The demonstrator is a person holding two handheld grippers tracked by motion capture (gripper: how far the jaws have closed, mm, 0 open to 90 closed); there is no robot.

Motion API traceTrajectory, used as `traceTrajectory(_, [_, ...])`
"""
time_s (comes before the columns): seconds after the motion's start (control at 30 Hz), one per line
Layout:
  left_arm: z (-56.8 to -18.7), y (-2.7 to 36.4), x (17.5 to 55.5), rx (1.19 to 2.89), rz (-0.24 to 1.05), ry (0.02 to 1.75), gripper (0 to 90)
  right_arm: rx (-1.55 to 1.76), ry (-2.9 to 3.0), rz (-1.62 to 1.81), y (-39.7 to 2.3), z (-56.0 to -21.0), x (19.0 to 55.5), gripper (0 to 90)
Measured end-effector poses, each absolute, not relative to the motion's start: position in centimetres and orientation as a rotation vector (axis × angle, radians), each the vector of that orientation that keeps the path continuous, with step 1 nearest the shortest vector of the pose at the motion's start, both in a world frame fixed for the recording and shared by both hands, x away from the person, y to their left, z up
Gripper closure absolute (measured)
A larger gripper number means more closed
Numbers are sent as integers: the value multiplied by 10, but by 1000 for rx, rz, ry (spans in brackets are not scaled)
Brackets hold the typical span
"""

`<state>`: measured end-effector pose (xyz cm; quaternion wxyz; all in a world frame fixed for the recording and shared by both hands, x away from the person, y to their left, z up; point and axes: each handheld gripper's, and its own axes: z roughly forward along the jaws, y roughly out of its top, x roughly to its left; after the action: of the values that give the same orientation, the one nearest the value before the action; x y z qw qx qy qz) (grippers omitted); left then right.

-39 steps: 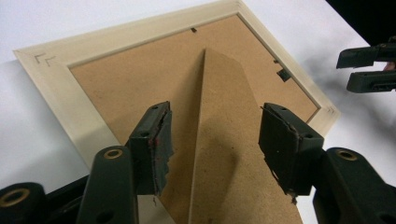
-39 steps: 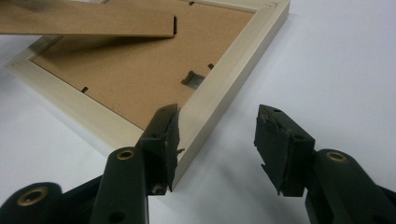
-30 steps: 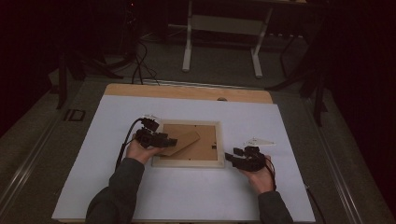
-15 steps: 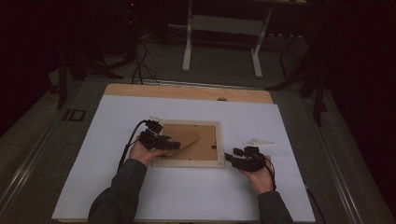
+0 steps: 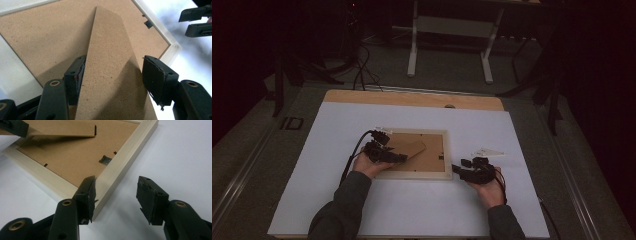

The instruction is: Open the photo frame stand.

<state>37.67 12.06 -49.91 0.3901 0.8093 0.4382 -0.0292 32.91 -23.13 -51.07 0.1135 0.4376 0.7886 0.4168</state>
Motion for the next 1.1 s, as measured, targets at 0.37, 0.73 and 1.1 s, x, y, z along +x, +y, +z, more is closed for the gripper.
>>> traceTrajectory(0.37, [-497, 119, 376, 2083, -47, 1093, 414, 1279, 2320, 1215, -228, -511, 329, 491])
traceTrajectory(0.73, [-492, 115, 373, 2120, 28, 1045, 413, 1257, 2314, 1232, -226, -503, 333, 497])
traceTrajectory(1.1, [-491, 112, 369, 2134, 87, 1015, 412, 1240, 2331, 1198, -222, -495, 346, 501])
